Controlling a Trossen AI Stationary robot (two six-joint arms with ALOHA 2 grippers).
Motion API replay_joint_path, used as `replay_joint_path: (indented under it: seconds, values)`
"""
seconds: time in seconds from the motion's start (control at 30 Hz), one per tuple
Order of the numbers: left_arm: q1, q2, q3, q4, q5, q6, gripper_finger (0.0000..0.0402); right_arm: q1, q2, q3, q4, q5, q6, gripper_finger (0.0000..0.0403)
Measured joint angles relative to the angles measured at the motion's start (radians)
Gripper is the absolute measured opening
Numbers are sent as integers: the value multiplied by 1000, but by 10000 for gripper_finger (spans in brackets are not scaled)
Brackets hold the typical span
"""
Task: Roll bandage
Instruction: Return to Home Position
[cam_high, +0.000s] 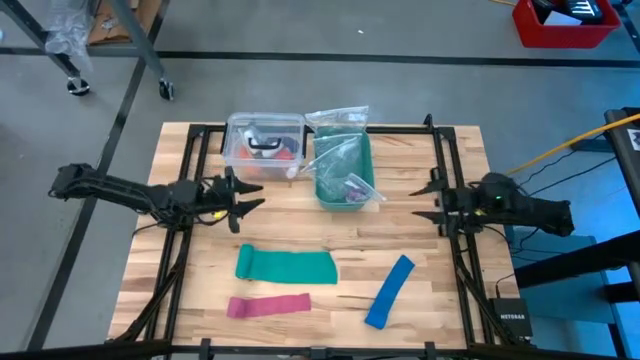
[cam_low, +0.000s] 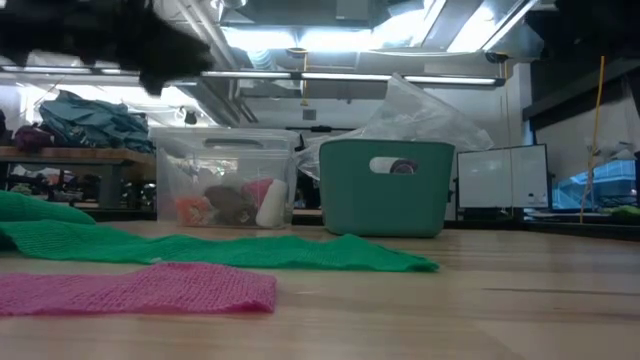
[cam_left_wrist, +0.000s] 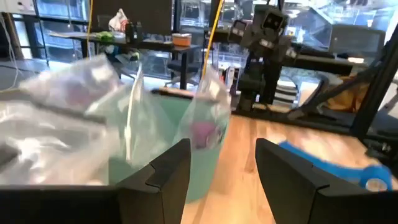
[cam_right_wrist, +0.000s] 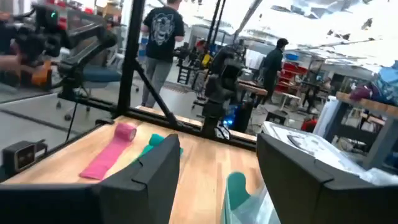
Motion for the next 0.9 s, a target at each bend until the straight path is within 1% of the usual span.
replay_joint_path:
  seconds: [0.07,0.13,0.2,0.3,0.47,0.7,0.9]
  values:
    - [0,-7,-76,78,1,1,173,0,-1,-37,55,1,15,215]
    - [0,-12,-133,157,3,2,173,0,-3,-55,72,0,18,215]
    - [0,-16,-177,215,12,9,173,0,-3,-77,62,7,30,215]
    - [0,-19,-216,258,37,26,173,1,-4,-95,62,40,42,215]
    - [0,-22,-231,234,44,63,173,1,-3,-129,52,85,54,215]
    - [0,-20,-231,210,46,66,173,0,-3,-194,54,89,105,215]
    - [0,-20,-231,200,88,62,173,0,3,-221,73,179,128,215]
